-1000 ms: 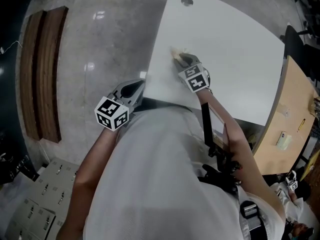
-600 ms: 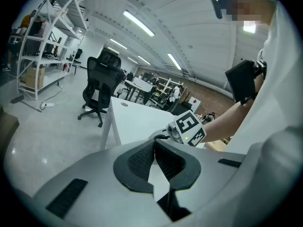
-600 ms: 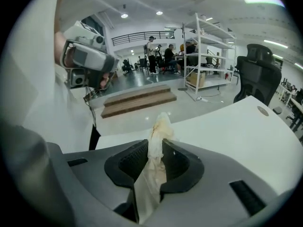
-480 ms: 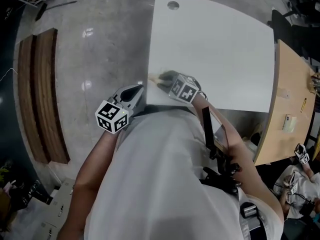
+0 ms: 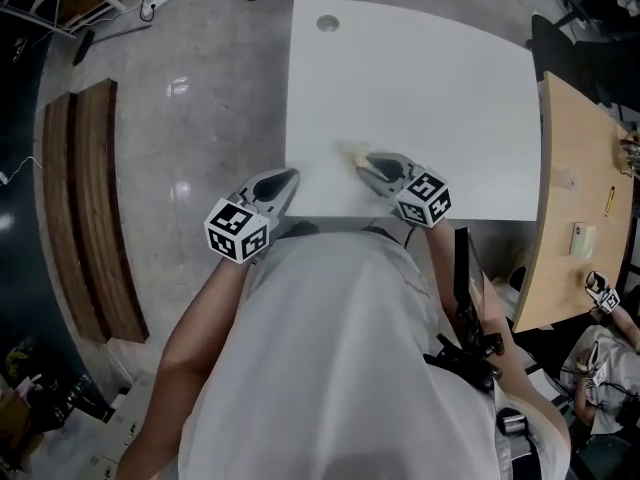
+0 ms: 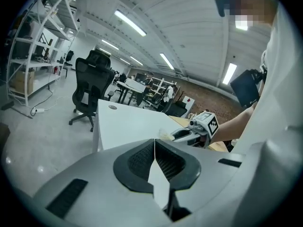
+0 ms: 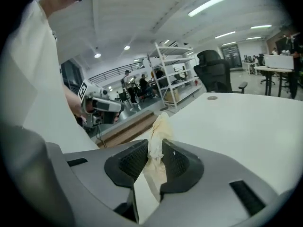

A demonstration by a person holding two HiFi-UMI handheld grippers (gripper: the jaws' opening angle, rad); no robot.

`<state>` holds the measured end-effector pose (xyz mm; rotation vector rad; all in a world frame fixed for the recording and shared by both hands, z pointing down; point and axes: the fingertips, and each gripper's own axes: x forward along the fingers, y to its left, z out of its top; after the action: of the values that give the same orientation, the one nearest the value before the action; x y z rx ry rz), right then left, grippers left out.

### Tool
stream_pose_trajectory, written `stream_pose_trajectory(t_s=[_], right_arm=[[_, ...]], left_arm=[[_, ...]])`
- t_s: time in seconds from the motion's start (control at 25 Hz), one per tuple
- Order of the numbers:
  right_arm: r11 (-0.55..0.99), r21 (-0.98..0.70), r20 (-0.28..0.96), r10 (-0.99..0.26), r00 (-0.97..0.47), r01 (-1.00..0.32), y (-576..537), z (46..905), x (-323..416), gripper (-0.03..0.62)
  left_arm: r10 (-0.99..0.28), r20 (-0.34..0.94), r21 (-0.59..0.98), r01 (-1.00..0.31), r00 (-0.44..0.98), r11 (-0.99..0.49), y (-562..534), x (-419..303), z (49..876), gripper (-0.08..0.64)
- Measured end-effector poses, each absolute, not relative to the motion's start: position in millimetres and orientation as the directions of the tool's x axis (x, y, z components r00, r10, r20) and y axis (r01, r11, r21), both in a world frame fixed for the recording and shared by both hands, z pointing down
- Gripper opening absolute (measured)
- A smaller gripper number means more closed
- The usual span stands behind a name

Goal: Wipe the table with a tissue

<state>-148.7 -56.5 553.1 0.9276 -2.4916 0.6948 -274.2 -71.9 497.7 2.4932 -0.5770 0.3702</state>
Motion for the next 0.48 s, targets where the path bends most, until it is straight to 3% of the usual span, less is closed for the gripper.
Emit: stream_pose_trajectory(t_s=[0.48], right_arm=[[0.434, -0.292, 0.401, -0.754, -0.521, -0.852, -14.1, 498.5, 5.1, 0.094]], left_arm=[[-0.305, 0.370, 0.435, -0.454, 0.878, -0.778, -42.0, -173.2, 489.9, 0.008]])
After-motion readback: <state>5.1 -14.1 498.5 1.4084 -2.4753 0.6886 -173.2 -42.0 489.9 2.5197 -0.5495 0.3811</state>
